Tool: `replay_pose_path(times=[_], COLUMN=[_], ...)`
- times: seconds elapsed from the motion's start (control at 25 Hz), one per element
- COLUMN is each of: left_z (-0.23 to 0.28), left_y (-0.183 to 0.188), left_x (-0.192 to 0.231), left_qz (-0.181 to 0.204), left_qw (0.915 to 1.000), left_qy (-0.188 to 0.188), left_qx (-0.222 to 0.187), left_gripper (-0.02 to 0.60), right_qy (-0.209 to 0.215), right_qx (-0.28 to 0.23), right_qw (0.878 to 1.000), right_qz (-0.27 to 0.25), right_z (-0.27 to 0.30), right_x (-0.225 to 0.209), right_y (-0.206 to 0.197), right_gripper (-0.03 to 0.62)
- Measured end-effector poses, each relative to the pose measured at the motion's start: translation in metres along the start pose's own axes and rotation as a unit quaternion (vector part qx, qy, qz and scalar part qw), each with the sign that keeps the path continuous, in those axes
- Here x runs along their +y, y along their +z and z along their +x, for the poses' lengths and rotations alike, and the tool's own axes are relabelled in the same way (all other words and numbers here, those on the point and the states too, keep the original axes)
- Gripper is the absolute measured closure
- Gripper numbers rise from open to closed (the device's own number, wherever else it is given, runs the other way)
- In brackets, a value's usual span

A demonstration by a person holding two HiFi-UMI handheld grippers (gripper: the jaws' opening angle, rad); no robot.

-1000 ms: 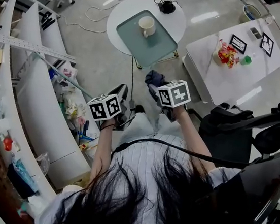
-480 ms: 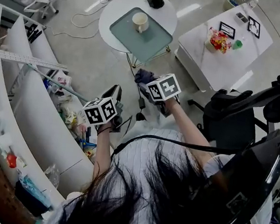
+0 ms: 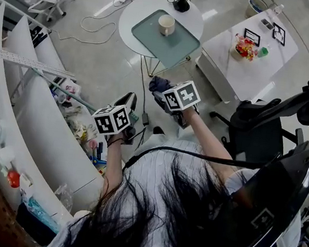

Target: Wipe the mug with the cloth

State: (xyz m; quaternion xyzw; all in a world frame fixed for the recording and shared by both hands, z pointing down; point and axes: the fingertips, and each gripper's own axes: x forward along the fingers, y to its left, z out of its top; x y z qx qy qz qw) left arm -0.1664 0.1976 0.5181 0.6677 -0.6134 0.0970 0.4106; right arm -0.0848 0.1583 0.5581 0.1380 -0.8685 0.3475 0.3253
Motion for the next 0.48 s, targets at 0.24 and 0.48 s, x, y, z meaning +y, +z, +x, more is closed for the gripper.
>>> replay_pose_path(times=[0.24,0.48], left_z=[-0.004,-0.003], left_y=[0.005,0.002], left_x=[0.011,0.017], left_qz=[0.008,0.006], left_qw=[0.9999,1.0000], left_qy=[-0.010,-0.006], left_qx=[0.001,0.006], left_gripper=[0.532,0.533], right_qy=[-0.005,-0.005], right_qx=[-0.003,-0.002], right_qw=[1.000,1.000], right_qz=[0.009,0.011], right_z=[0.009,0.012], right_x=[0.007,0.005], right_y=[0.002,0.006], right_gripper=[0.500,0.500])
